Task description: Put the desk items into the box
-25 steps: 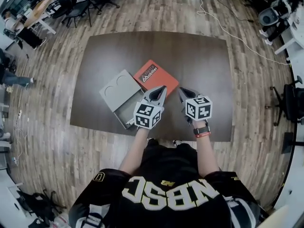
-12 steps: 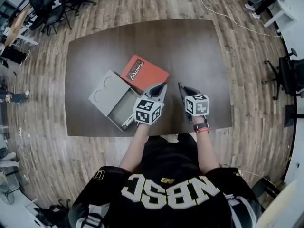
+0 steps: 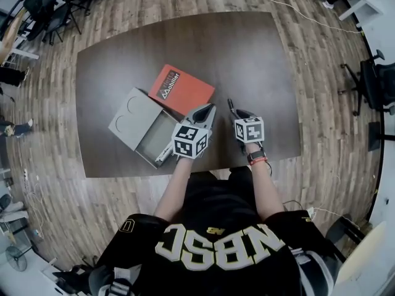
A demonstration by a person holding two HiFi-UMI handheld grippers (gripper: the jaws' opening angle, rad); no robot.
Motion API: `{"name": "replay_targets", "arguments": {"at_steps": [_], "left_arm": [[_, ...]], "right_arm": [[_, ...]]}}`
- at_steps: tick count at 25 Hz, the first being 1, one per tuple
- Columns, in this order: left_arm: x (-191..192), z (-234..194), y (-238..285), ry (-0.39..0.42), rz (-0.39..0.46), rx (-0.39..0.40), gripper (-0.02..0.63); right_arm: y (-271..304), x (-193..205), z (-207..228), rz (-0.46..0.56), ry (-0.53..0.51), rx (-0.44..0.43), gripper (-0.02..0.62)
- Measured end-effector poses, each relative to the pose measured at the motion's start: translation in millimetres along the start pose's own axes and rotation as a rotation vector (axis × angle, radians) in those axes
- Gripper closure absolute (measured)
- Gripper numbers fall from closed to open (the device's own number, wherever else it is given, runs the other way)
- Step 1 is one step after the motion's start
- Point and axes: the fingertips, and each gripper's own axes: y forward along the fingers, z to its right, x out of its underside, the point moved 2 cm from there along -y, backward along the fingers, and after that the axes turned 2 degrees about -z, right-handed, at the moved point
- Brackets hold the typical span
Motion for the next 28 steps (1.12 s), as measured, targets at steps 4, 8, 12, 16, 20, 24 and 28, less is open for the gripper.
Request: {"name": "replay_targets", "arguments": {"at_steps": [4, 8, 12, 16, 20, 24, 28], "left_arm": [[6.2, -6.2, 0.4, -0.007, -0.021, -0.007, 0.589], [11.9, -15.9, -1.8, -0.016, -0.036, -0.023, 0.589], [17.2, -24.0, -7.5, -0.030, -0.042, -0.043, 0.589], [21.6, -29.9, -11.2, -0.037, -0.048, -0.060, 0.589], [23.0, -31.9, -14.7, -0.056, -0.046, -0.065, 0.589], [25.8, -33.3, -16.2, -0.061, -0.043, -0.069, 0.589], [26.9, -35.1, -17.6, -0.070, -0.039, -0.077, 0.589]], "right_arm": [[15.7, 15.7, 8.8, -0.040, 0.001, 0.024, 0.477], [25.1, 21.8, 14.3, -0.063, -0.007, 0.046, 0.476], [33.1, 24.4, 16.7, -0.074, -0.024, 0.060, 0.477], [35.8, 21.0, 16.2, -0.077, -0.046, 0.065, 0.489], [42.9, 26.4, 16.9, -0.102, -0.083, 0.086, 0.539], [39.9, 22.5, 16.6, -0.113, -0.100, 0.107, 0.541], [35.9, 17.9, 16.9, -0.114, -0.096, 0.097, 0.543]]}}
